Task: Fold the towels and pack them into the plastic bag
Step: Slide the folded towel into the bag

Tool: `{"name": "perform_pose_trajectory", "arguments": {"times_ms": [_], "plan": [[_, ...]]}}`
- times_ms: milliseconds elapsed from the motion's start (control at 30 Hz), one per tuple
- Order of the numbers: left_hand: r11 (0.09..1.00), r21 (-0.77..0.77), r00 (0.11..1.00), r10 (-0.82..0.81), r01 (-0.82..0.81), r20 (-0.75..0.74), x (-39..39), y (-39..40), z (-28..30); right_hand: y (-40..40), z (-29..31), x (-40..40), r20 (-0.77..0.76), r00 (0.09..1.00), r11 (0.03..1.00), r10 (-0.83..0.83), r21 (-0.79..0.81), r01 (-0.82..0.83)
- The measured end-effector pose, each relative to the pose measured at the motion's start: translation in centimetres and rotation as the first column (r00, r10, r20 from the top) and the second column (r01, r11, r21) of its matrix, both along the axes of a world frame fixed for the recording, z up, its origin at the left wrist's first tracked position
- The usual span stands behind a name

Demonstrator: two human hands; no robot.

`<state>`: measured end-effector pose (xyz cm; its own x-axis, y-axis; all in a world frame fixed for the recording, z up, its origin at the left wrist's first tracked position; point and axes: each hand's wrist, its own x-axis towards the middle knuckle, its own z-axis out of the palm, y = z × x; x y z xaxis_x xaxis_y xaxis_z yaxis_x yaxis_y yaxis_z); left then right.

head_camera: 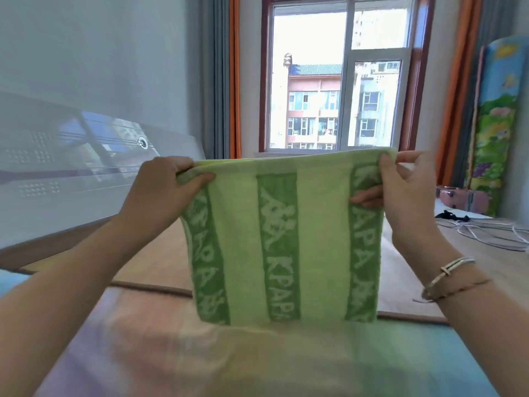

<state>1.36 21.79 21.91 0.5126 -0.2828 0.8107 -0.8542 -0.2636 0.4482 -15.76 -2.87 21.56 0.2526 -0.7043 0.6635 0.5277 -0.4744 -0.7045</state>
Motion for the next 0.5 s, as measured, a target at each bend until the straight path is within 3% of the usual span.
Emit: {"name": "perform_pose_trajectory", "arguments": {"times_ms": [100,300,500], "plan": [[0.993,0.079,0.994,-0.082,0.087,-0.067,1.7,-0.6,1.0,-1.6,0.1,1.7,-0.092,0.996,0.999,-0.016,0.041,0.020],[0.879,0.440,0.976,-0.112,0.185,-0.185,8.2,-2.6,-2.7,-6.8,-4.4,6.5,-0.368,0.928,0.978,0.067,0.208,0.012],[0.805,0.593,0.995,0.076,-0.026,-0.059,13.8,-6.7,-7.8,-11.0,-9.4,11.9,-0.498,0.843,0.930,0.201,0.368,-0.005]]}}
